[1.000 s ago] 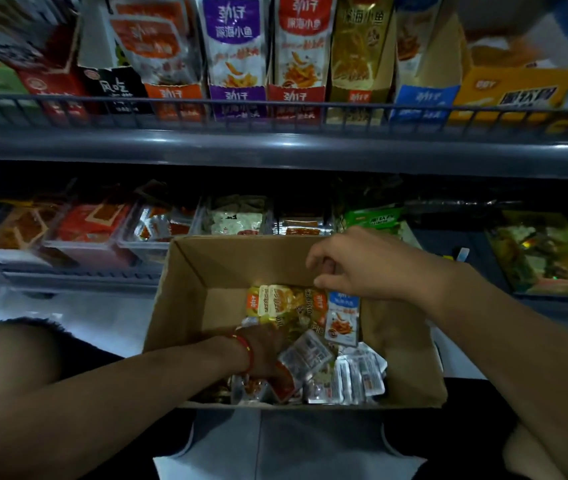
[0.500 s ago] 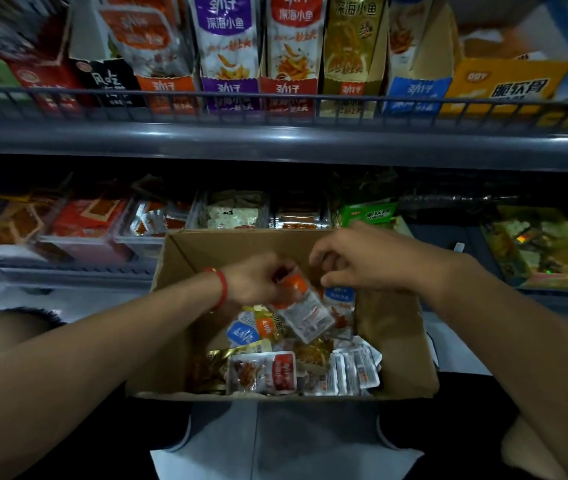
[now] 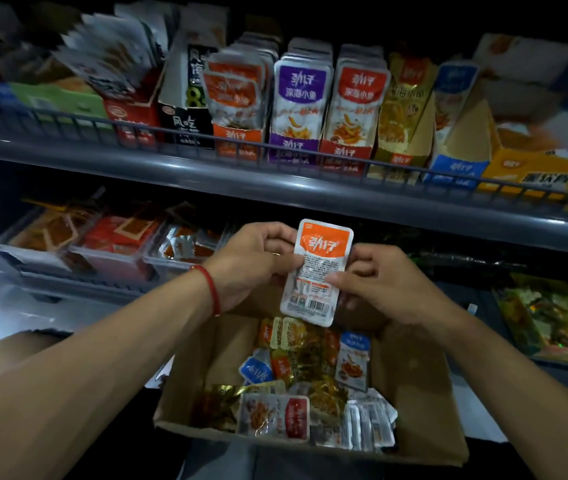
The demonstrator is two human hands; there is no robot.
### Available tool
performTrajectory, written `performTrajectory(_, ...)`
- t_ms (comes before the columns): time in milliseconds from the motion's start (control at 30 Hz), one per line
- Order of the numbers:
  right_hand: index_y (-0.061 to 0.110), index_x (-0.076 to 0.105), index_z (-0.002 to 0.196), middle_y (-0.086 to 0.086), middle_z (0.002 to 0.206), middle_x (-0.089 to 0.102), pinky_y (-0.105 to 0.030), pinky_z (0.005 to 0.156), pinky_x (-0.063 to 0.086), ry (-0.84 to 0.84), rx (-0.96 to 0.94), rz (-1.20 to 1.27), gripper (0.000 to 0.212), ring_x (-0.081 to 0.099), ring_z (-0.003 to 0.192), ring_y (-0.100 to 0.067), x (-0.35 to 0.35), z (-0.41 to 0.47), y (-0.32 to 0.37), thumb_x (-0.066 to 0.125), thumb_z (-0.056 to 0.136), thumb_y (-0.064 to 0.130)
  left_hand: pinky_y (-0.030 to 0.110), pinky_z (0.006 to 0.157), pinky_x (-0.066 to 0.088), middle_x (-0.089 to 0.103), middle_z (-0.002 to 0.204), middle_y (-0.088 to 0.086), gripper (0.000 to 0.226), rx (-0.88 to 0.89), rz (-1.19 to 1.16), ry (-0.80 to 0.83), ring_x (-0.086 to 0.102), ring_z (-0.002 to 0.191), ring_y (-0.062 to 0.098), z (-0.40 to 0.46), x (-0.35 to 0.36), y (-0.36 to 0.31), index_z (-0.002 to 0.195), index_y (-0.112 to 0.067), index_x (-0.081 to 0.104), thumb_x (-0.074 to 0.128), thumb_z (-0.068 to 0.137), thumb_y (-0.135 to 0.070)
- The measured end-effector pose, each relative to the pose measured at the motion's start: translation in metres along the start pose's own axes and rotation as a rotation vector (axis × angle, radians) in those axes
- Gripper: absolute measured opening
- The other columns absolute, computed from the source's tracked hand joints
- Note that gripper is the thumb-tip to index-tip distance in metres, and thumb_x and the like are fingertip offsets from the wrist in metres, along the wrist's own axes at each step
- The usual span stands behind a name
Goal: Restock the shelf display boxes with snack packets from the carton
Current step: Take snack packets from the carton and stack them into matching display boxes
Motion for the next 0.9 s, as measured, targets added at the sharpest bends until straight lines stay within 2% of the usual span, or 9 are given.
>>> performTrajectory(100,0.025,0.061,0.126,0.005,0.11,0.076,-0.034,0.075,0.062,-0.079,-0.121,0.148,0.029,0.072,0.093,-0.018,-0.001,0.004,0.011,0.055,0.102,0.008,0.035,0.078,0.057,0.074,0.106,0.018,0.024,-0.057,-0.153,0.051,0.07,0.09,0.024,-0.001,-0.005,-0.005,0.12,-0.002,0.064,0.053,0.099,0.001)
performTrajectory(200,0.026,0.056,0.137,0.006,0.131,0.067,-0.028,0.09,0.057,-0.089,-0.294,0.089,0.048,0.068,0.113,-0.014,0.0,0.009,0.03,0.06,0.097,-0.001,0.024,0.067,0.054,0.071,0.092,0.009,0.033,-0.181,-0.384,0.195,0.065,0.075,0.014,-0.005,-0.007,-0.011,0.129,-0.002,0.063,0.044,0.101,0.0)
performTrajectory(333,0.015,0.072,0.1,0.001,0.098,0.076,-0.023,0.081,0.057,-0.163,-0.313,-0.027,0.016,0.072,0.093,-0.011,-0.003,0.027,0.058,0.073,0.085,0.021,0.032,0.073,0.059,0.067,0.098,0.013,0.03,-0.303,-0.557,0.379,0.064,0.081,0.021,-0.009,-0.021,-0.017,0.126,-0.002,0.061,0.044,0.103,-0.013)
performTrajectory(400,0.008,0.069,0.099,-0.004,0.087,0.076,-0.025,0.062,0.057,-0.185,-0.258,0.018,0.013,0.072,0.074,-0.015,-0.012,0.037,0.071,0.072,0.089,0.016,0.042,0.084,0.058,0.071,0.094,0.013,0.036,-0.281,-0.562,0.249,0.067,0.086,0.026,-0.002,-0.039,-0.019,0.128,0.0,0.06,0.048,0.103,-0.022)
performTrajectory(467,0.002,0.065,0.103,-0.007,0.082,0.075,-0.026,0.046,0.051,-0.181,-0.223,0.022,0.014,0.069,0.061,-0.018,-0.022,0.046,0.085,0.068,0.094,0.012,0.04,0.08,0.058,0.074,0.082,0.01,0.033,-0.198,-0.532,-0.039,0.069,0.086,0.026,0.005,-0.062,-0.024,0.121,-0.003,0.064,0.046,0.103,-0.023)
performTrajectory(567,0.009,0.062,0.101,-0.007,0.072,0.072,-0.034,0.045,0.048,-0.194,-0.252,-0.15,0.006,0.066,0.054,-0.025,-0.034,0.058,0.105,0.064,0.099,0.015,0.038,0.082,0.057,0.076,0.101,0.009,0.021,0.001,-0.232,-0.399,0.069,0.091,0.022,0.009,-0.089,-0.034,0.103,-0.012,0.07,0.049,0.101,-0.016)
performTrajectory(633,0.017,0.059,0.098,-0.009,0.068,0.07,-0.037,0.046,0.048,-0.243,-0.312,-0.251,0.004,0.066,0.052,-0.034,-0.038,0.064,0.122,0.061,0.101,0.018,0.031,0.086,0.057,0.072,0.101,-0.001,0.019,0.183,0.098,-0.519,0.066,0.092,0.014,0.007,-0.096,-0.041,0.096,-0.022,0.071,0.057,0.096,-0.01)
performTrajectory(733,0.018,0.056,0.099,-0.006,0.063,0.069,-0.03,0.039,0.047,-0.399,-0.464,-0.4,0.005,0.065,0.044,-0.019,-0.039,0.067,0.153,0.06,0.102,0.019,0.01,0.085,0.046,0.065,0.111,-0.005,0.024,0.443,0.476,-0.551,0.06,0.101,0.009,-0.002,-0.091,-0.056,0.107,-0.016,0.07,0.06,0.09,-0.002)
performTrajectory(900,0.014,0.056,0.111,0.005,0.086,0.071,-0.022,0.054,0.059,-0.523,-0.654,-0.606,0.015,0.071,0.064,0.0,-0.017,0.074,0.19,0.059,0.103,0.026,0.03,0.119,0.031,0.048,0.149,0.002,0.049,0.573,0.735,-0.56,0.04,0.14,0.017,0.007,-0.089,-0.062,0.134,-0.01,0.06,0.058,0.086,0.002)
Point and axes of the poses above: each hand's wrist, its own z-axis towards the middle knuckle, its own x-axis out of the palm, y = z × x, the point moved 3 cm from there along z, towards the middle knuckle
